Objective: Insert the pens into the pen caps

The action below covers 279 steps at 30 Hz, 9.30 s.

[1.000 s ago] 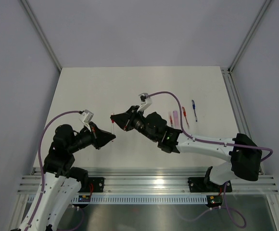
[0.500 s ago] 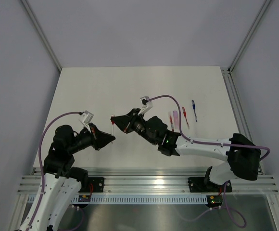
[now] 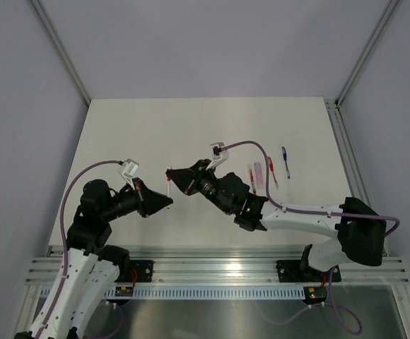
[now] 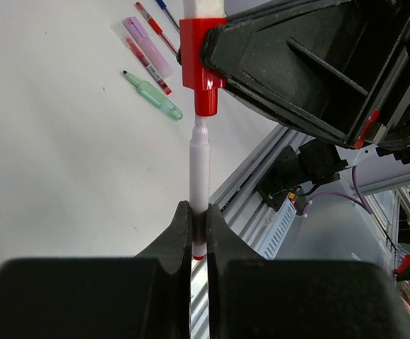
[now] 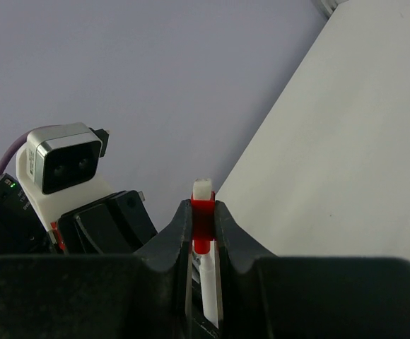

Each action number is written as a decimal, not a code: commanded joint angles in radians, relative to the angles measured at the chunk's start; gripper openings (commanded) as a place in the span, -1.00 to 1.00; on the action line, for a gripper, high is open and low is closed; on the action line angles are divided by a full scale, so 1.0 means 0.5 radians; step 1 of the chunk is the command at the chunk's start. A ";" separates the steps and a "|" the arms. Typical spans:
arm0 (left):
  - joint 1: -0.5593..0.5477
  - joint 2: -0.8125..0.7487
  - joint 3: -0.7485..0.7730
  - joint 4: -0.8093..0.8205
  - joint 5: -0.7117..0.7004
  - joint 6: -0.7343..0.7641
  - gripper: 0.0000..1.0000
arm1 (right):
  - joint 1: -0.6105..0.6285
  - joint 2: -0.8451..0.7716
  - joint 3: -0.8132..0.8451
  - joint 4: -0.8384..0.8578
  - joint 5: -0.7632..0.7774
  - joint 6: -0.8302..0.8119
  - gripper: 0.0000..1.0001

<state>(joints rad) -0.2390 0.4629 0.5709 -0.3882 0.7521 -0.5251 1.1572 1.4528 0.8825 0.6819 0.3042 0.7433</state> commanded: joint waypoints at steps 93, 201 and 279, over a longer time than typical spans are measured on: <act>0.134 0.357 0.337 0.706 -0.268 -0.260 -1.00 | 0.797 -0.148 -0.234 -1.207 -0.240 -0.026 -1.00; 0.079 0.037 0.012 -0.006 -0.121 0.176 0.40 | -1.130 0.389 0.113 -2.395 -0.541 -0.615 0.11; -0.970 0.001 -0.390 0.921 -0.970 -0.085 0.21 | -0.268 -0.715 -0.133 -1.468 -1.133 0.167 -0.74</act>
<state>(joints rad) -0.6926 0.4496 0.3767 0.0032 0.3122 -0.6056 1.0122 1.1320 0.8219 -0.1078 -0.2382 0.8017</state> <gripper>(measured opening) 0.608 0.324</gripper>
